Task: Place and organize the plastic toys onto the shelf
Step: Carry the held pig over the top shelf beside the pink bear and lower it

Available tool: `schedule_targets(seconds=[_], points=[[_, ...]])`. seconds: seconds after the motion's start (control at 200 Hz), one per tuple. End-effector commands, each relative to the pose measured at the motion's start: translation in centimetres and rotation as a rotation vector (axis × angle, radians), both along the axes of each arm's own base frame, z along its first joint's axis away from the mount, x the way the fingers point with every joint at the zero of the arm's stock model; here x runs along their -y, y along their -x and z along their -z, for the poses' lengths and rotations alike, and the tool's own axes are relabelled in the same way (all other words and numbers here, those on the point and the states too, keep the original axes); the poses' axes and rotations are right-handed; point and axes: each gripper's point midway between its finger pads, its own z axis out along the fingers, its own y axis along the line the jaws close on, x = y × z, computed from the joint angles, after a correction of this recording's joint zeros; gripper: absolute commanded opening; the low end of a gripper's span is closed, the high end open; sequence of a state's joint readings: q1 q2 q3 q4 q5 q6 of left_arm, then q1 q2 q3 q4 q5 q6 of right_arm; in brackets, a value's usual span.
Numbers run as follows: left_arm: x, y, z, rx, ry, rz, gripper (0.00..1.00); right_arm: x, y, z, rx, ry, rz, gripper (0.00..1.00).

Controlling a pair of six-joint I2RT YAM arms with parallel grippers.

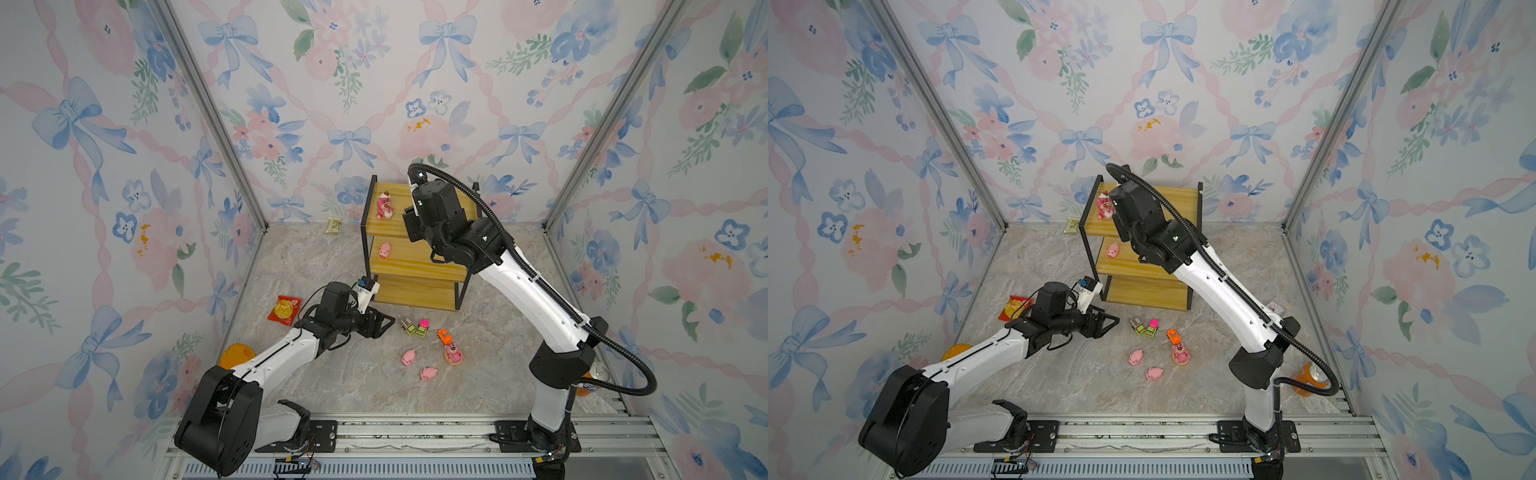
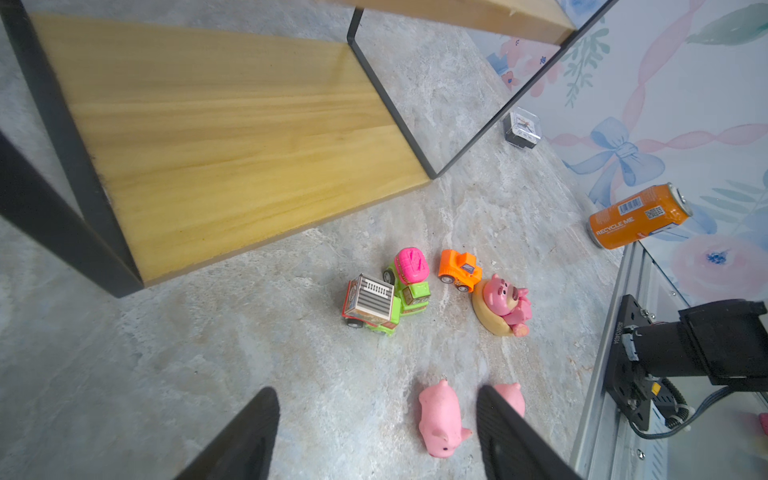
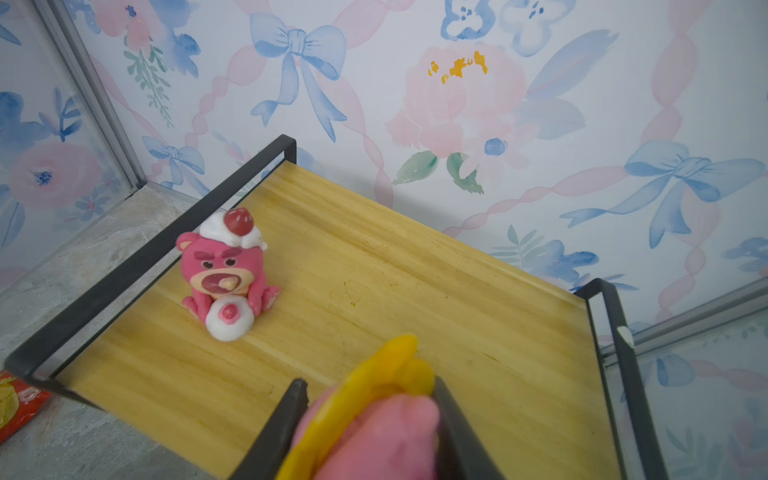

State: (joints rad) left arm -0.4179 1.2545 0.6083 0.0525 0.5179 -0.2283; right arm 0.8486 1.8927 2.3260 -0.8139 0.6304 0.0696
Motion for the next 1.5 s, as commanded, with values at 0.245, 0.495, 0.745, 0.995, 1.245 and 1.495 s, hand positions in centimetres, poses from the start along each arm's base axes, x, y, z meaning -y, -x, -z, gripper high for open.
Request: schedule_targets(seconds=[0.245,0.495,0.745,0.995,1.245,1.495], points=[[0.3,-0.3,-1.0,0.029,0.018,0.022,0.76,3.1,-1.2,0.1,-0.023,-0.035,0.094,0.28],[0.4,-0.3,-0.9,0.023,0.020,0.023,0.76,1.8,-2.0,1.0,-0.043,-0.028,0.063,0.28],[0.4,-0.3,-1.1,0.024,0.024,0.025,0.76,1.4,-2.8,1.7,-0.054,-0.033,0.054,0.28],[0.4,-0.3,-0.9,0.022,0.019,0.025,0.76,1.0,-3.4,2.4,-0.067,-0.041,0.047,0.28],[0.4,-0.3,-0.9,0.024,0.019,0.026,0.76,0.4,-3.7,2.6,-0.068,-0.056,0.035,0.28],[0.4,-0.2,-0.8,0.021,0.018,0.025,0.76,0.1,-3.8,2.7,-0.069,-0.062,0.028,0.28]])
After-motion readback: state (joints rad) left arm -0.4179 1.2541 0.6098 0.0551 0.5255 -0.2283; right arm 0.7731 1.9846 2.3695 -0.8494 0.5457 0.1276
